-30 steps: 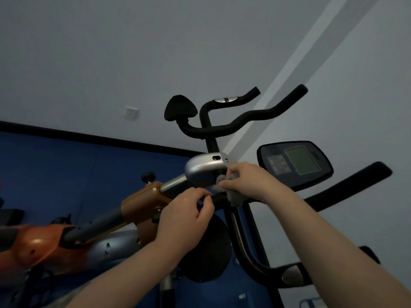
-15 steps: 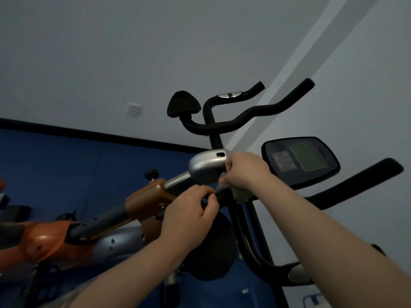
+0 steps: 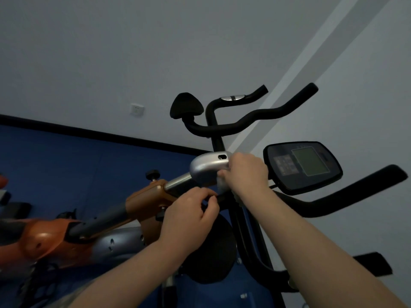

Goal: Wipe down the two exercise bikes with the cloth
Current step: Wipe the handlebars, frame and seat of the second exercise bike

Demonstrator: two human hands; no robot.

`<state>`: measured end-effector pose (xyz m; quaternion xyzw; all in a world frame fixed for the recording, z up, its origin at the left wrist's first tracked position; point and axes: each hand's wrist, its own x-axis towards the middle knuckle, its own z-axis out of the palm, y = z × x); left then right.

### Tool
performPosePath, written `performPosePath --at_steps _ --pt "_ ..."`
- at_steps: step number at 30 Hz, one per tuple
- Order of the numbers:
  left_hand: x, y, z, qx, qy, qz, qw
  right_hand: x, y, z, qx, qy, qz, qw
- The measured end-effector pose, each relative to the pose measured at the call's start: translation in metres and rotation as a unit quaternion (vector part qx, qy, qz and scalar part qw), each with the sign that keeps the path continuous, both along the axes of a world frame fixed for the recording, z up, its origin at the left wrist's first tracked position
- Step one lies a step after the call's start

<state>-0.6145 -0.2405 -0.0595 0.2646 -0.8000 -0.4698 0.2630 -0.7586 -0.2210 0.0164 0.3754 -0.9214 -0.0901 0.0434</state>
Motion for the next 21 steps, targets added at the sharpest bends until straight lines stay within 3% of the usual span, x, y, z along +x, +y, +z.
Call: performPosePath --at_steps 3,6,12,17,21 --pt "0.001 0.000 -0.001 -0.005 0.001 -0.006 1.000 -0.006 0.018 0.000 -0.083 -0.063 -0.013 0.994" --pt "0.001 0.000 -0.001 -0.004 0.002 -0.008 1.000 -0.014 0.029 0.009 -0.107 -0.159 -0.020 0.981" --pt "0.001 0.000 0.000 -0.006 0.001 -0.007 1.000 -0.016 0.022 -0.005 -0.179 -0.131 -0.029 0.975" --pt "0.001 0.000 0.002 -0.003 0.000 -0.007 1.000 -0.019 0.025 0.023 -0.058 -0.222 -0.035 0.973" --pt "0.001 0.000 0.001 -0.009 -0.005 -0.003 1.000 -0.013 0.011 0.025 0.046 -0.135 -0.017 0.990"
